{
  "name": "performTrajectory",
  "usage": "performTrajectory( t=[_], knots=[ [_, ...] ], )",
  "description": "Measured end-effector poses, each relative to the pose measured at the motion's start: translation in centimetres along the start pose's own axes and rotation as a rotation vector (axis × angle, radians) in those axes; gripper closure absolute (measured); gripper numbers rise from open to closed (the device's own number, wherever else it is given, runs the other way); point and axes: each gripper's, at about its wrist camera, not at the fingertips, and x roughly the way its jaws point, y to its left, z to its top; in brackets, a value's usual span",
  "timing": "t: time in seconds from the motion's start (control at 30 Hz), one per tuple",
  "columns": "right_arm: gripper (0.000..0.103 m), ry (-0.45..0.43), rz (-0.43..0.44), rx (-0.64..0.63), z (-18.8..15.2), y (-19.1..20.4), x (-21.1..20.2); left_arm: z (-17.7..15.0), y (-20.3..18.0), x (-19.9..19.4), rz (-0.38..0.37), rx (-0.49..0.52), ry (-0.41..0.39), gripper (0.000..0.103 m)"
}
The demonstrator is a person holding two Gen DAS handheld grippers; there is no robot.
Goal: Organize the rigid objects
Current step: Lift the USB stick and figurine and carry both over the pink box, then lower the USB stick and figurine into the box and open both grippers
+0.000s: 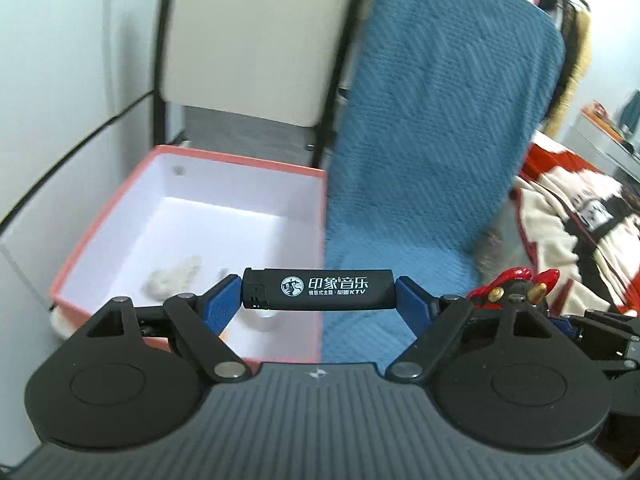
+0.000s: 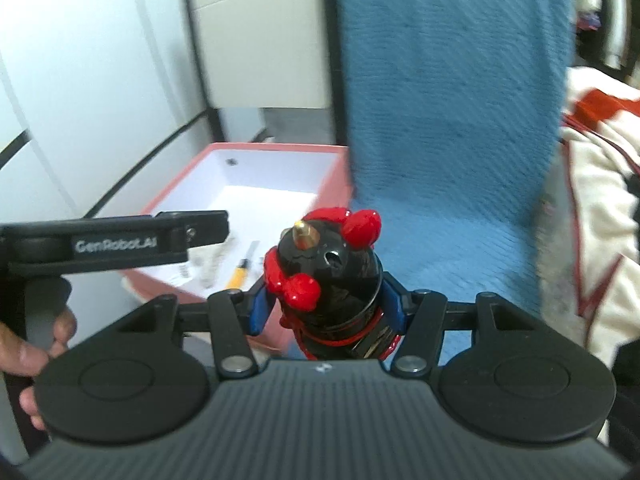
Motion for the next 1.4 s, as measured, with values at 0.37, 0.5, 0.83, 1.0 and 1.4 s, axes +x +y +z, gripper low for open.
performTrajectory(
  t=[0.37, 0.5, 0.83, 1.0, 1.4],
  knots=[
    [0.044, 0.031, 0.120, -0.087, 1.2, 6.0, 2.9, -0.3, 8.2, -2.8, 0.118, -0.098, 0.000, 0.017],
    [0.044, 0.046, 0.130, -0.095, 1.9, 7.4, 4.6, 0.0, 10.9, -2.4, 0.136, -0.122, 0.012, 0.017],
    [0.044, 0.106, 0.117, -0.100, 3.0, 9.4, 10.0, 1.9, 15.4, 3.2, 0.132, -0.158, 0.073, 0.017],
    [0.044, 0.144, 0.100, -0.082, 3.6, 9.9, 13.4, 2.8, 17.3, 6.9, 0.117, -0.155, 0.121, 0.017],
    [0.044, 0.248, 0.070, -0.084, 3.4, 10.5, 21.0, 2.4, 20.5, 15.0, 0.098, -0.159, 0.229, 0.017]
  ],
)
